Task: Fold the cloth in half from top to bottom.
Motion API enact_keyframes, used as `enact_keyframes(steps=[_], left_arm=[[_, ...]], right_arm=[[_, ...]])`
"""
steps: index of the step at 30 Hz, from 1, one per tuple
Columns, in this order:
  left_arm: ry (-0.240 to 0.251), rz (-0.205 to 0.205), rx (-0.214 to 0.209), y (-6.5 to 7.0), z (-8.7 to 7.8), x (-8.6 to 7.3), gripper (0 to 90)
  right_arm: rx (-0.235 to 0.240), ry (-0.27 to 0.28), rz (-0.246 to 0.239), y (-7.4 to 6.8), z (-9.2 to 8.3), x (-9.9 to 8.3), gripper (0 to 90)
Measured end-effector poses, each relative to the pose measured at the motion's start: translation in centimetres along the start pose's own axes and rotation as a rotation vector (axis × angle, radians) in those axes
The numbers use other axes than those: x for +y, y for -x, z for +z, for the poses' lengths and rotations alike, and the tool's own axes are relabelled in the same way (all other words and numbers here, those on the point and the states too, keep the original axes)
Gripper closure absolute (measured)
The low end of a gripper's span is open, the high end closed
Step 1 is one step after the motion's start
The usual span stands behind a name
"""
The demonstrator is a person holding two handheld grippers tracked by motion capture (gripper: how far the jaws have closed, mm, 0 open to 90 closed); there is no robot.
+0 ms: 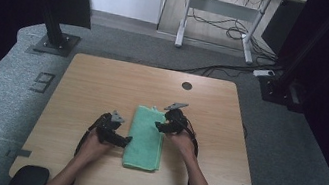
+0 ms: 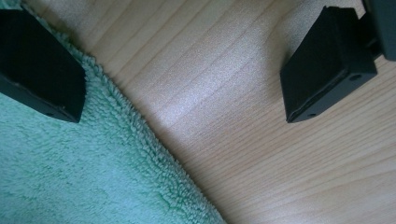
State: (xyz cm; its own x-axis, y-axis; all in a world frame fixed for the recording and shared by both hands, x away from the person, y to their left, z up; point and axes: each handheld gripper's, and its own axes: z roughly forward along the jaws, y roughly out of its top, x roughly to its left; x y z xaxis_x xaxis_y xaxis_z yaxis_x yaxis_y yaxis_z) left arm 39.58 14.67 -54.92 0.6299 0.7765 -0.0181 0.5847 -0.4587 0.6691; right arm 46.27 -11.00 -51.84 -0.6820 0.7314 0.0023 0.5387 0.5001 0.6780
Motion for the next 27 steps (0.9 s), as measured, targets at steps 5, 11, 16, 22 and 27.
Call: enact_keyframes(steps=[5,11,16,22,27], left_arm=[[-0.003,0.003,0.0,0.0,0.0,0.0,1.0],[0.0,-0.001,-0.001,0.0,0.0,0.0,1.0],[0.0,0.0,0.0,0.0,0.0,0.0,1.0],[-0.003,0.003,0.0,0.0,0.0,0.0,1.0],[-0.003,0.002,0.001,0.0,0.0,0.0,1.0]], right_arm=[[0.004,-0.002,0.016,0.9,0.6,0.8,50.3],[-0.006,-0.012,0.014,1.7,1.4,1.7,57.1],[-0.019,-0.024,0.015,2.3,2.3,2.2,58.2],[-0.03,-0.058,0.012,2.8,3.5,2.2,58.1],[0.014,-0.051,0.049,3.1,3.8,1.8,65.9]])
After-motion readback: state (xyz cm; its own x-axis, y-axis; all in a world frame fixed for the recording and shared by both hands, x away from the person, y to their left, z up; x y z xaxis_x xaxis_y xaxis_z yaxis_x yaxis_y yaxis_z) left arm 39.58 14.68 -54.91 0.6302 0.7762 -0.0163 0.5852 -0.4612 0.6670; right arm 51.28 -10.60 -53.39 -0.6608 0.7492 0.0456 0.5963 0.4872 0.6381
